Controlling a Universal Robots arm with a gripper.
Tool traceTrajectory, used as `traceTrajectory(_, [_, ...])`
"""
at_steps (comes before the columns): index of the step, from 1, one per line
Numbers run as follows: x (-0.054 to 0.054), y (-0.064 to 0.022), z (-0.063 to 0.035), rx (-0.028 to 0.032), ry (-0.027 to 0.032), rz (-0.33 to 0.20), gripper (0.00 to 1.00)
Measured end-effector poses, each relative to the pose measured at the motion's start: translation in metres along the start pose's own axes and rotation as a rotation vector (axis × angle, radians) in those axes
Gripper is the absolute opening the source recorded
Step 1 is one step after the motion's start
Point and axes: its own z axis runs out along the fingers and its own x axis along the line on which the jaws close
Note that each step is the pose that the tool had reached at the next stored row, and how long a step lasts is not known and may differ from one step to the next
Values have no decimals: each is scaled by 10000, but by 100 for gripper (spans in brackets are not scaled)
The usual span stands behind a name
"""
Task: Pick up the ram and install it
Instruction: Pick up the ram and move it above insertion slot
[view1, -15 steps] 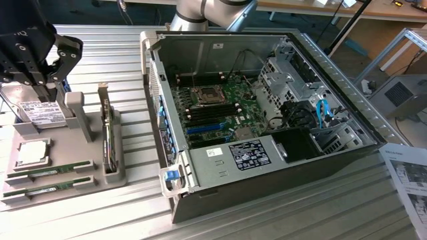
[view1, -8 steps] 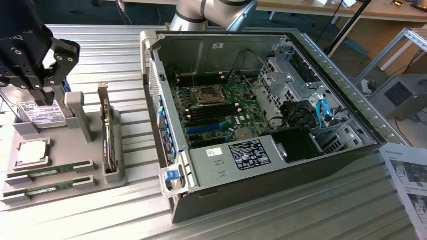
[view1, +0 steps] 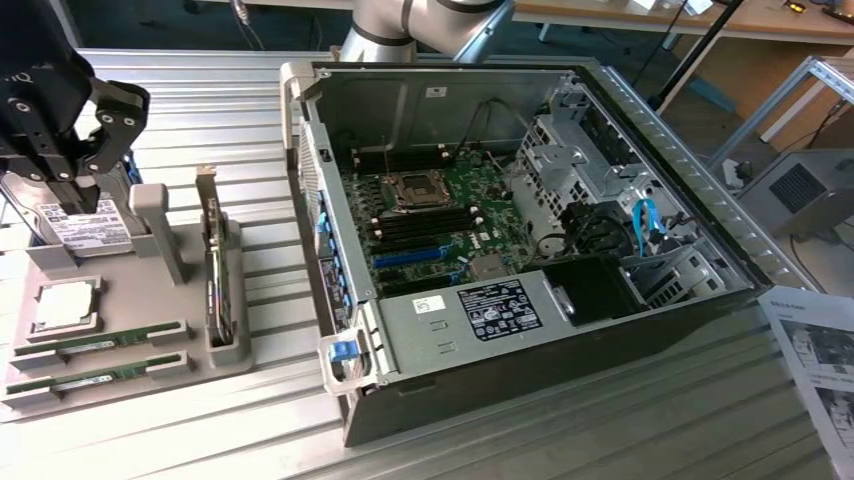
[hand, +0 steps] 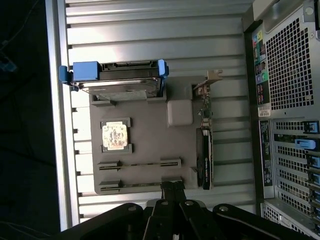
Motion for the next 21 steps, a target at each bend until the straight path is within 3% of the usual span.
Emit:
traceTrajectory(13, [0,0,0,-2,2,-60,11])
traceTrajectory(21, [0,0,1,-22,36,-901,11])
